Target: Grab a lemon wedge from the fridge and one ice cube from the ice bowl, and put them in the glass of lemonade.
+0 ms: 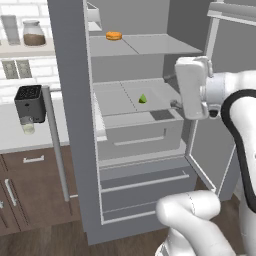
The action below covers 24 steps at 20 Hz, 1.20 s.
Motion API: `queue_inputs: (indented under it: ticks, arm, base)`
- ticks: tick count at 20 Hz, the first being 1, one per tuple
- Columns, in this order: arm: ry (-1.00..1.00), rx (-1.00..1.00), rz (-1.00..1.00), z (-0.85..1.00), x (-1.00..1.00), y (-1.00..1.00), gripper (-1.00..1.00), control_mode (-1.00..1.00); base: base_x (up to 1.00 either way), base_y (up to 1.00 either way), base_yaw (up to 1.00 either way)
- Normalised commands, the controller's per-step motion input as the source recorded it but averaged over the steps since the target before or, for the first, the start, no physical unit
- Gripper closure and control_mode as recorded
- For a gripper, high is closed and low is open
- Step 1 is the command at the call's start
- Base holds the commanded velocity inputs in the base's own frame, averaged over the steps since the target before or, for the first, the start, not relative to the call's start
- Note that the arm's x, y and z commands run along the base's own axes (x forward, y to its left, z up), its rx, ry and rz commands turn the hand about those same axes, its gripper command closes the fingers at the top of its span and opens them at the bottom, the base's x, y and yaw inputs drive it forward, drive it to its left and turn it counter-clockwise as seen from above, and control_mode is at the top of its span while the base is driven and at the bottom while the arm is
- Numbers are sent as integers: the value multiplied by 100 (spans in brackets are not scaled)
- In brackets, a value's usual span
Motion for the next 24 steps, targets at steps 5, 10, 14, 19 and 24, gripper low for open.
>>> queue_inputs:
  ticks: [5, 10, 14, 19, 24]
  arm:
    - [40, -48, -15, 15, -18, -17, -100, -100]
    - [-6, -41, -13, -84, -96, 0, -100, -100]
    - [-6, -28, 0, -37, -56, -23, -100, -100]
    - [17, -31, 3, 0, -9, -40, -100, -100]
    - [0, -17, 9, -2, -73, -41, -100, -100]
  base:
    - [0, 0, 0]
    - [0, 0, 0]
    - [0, 0, 0]
    - [0, 0, 0]
    - [0, 0, 0]
